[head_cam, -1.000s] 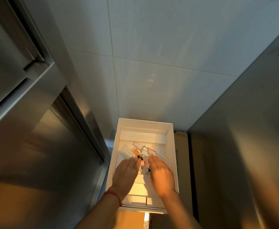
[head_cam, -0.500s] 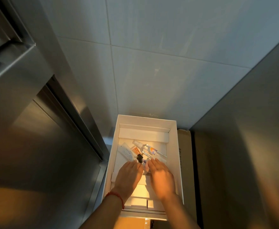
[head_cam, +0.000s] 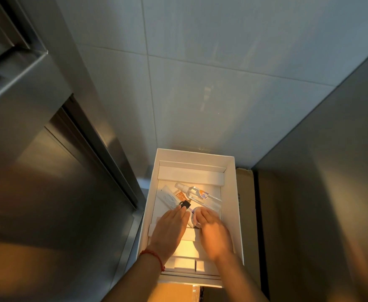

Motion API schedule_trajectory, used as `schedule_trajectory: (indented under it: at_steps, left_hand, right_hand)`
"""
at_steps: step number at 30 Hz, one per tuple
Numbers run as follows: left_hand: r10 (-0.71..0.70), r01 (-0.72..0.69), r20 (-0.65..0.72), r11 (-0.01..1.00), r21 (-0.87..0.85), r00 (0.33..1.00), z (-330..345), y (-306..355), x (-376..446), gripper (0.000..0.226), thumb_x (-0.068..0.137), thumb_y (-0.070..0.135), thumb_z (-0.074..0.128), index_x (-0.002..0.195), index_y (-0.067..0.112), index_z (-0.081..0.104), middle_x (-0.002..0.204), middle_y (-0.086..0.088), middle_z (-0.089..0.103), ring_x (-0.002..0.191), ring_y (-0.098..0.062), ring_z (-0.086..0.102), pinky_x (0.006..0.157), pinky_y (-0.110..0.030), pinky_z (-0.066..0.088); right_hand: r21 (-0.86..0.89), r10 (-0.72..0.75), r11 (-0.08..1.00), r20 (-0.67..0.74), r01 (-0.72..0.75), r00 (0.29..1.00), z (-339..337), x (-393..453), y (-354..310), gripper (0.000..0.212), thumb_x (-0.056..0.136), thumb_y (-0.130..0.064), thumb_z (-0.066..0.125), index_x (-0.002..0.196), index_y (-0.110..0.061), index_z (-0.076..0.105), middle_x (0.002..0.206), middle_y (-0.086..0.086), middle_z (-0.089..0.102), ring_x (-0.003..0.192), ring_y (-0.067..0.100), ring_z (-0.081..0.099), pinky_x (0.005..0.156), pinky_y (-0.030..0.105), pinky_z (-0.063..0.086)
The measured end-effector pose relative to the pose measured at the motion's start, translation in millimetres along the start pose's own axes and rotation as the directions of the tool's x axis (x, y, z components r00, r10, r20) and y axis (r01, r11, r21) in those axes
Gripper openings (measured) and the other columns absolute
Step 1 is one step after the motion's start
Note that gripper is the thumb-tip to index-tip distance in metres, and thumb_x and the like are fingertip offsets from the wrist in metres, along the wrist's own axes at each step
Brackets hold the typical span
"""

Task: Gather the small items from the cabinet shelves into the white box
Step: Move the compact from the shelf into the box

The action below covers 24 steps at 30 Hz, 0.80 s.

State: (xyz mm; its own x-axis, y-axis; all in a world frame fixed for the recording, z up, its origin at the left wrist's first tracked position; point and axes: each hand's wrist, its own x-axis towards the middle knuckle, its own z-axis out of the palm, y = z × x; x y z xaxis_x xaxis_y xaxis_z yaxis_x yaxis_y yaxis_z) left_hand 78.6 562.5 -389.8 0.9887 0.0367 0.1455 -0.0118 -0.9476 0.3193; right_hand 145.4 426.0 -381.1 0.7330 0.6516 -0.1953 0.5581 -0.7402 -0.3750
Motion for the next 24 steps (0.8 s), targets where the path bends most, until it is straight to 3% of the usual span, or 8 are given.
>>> schedule_trajectory:
  at_steps: [2,4,6,7,9,14,21,24]
  left_hand:
    - [-0.006,0.006,0.001,1.0,0.005,1.0,-2.8,1.5,0.9,0.067,0.031,0.017,0.097,0.094,0.01,0.075,0.094,-0.007,0.073,0.086,-0.019,0.071,0.069,-0.029,0.058]
    - [-0.01,0.01,-0.01,1.0,0.009,1.0,-6.9,4.2,2.3,0.067,0.031,0.02,0.097,0.094,0.011,0.075,0.094,-0.006,0.073,0.085,-0.018,0.071,0.069,-0.028,0.057]
    - [-0.015,0.015,-0.038,1.0,0.006,0.999,-9.8,6.6,3.7,0.064,0.033,0.019,0.097,0.093,0.011,0.075,0.094,-0.007,0.073,0.085,-0.018,0.071,0.069,-0.028,0.056]
    - [-0.017,0.017,-0.052,1.0,0.001,0.999,-11.4,7.9,4.3,0.063,0.035,0.019,0.097,0.093,0.011,0.075,0.094,-0.007,0.073,0.086,-0.019,0.071,0.069,-0.029,0.056]
    - [-0.015,0.015,-0.067,1.0,-0.003,0.998,-14.4,10.7,4.9,0.062,0.037,0.019,0.097,0.094,0.011,0.075,0.095,-0.007,0.073,0.086,-0.019,0.071,0.069,-0.029,0.057]
    - [0.008,-0.009,-0.082,1.0,-0.009,0.997,-26.2,18.5,5.5,0.065,0.033,0.02,0.097,0.093,0.011,0.075,0.094,-0.006,0.073,0.083,-0.017,0.071,0.067,-0.029,0.058]
    - [0.021,-0.026,-0.147,0.999,-0.028,0.989,-51.4,36.8,-1.1,0.061,0.035,0.019,0.097,0.092,0.012,0.075,0.09,-0.002,0.074,0.083,-0.015,0.071,0.072,-0.024,0.054]
    - [0.043,-0.05,-0.185,0.998,-0.032,0.982,-58.5,44.2,-7.8,0.054,0.041,0.016,0.095,0.091,0.011,0.075,0.089,-0.002,0.074,0.083,-0.015,0.071,0.075,-0.023,0.054]
  right_hand:
    - [-0.008,0.003,1.0,0.009,-0.003,1.0,-0.5,-0.3,0.9,0.057,0.094,-0.016,0.05,0.147,-0.022,0.03,0.151,-0.003,0.03,0.138,0.013,0.029,0.11,0.024,0.029]
    - [-0.044,-0.001,0.999,-0.036,-0.001,0.999,-2.8,-1.8,0.0,0.059,0.087,-0.018,0.062,0.142,-0.02,0.042,0.145,0.0,0.041,0.132,0.016,0.041,0.105,0.028,0.039]
    - [-0.047,-0.021,0.999,-0.109,0.016,0.994,-6.8,-3.8,-0.2,0.066,0.058,-0.023,0.087,0.12,-0.02,0.065,0.121,0.0,0.064,0.107,0.015,0.064,0.079,0.024,0.054]
    - [-0.063,-0.035,0.998,-0.123,0.027,0.992,-10.3,-5.2,-1.4,0.069,0.044,-0.024,0.092,0.109,-0.02,0.07,0.109,-0.002,0.069,0.095,0.013,0.068,0.068,0.02,0.055]
    - [-0.096,-0.066,0.994,-0.167,0.05,0.984,-15.8,-8.7,-5.8,0.07,0.035,-0.024,0.094,0.102,-0.019,0.074,0.101,-0.003,0.071,0.087,0.012,0.07,0.062,0.018,0.054]
    - [-0.15,-0.077,0.988,-0.292,0.034,0.953,-25.9,-19.7,-15.1,0.059,0.044,-0.021,0.093,0.1,-0.019,0.075,0.101,-0.002,0.072,0.084,0.012,0.071,0.061,0.021,0.055]
    - [-0.077,-0.071,0.996,-0.358,0.046,0.931,-35.9,-40.3,-26.3,0.05,0.059,-0.014,0.088,0.107,-0.014,0.072,0.108,0.005,0.07,0.093,0.02,0.07,0.066,0.034,0.06]
    - [-0.069,-0.101,0.994,-0.406,0.079,0.908,-42.3,-50.6,-31.4,0.049,0.06,-0.011,0.087,0.106,-0.012,0.072,0.106,0.005,0.07,0.09,0.019,0.07,0.068,0.031,0.058]
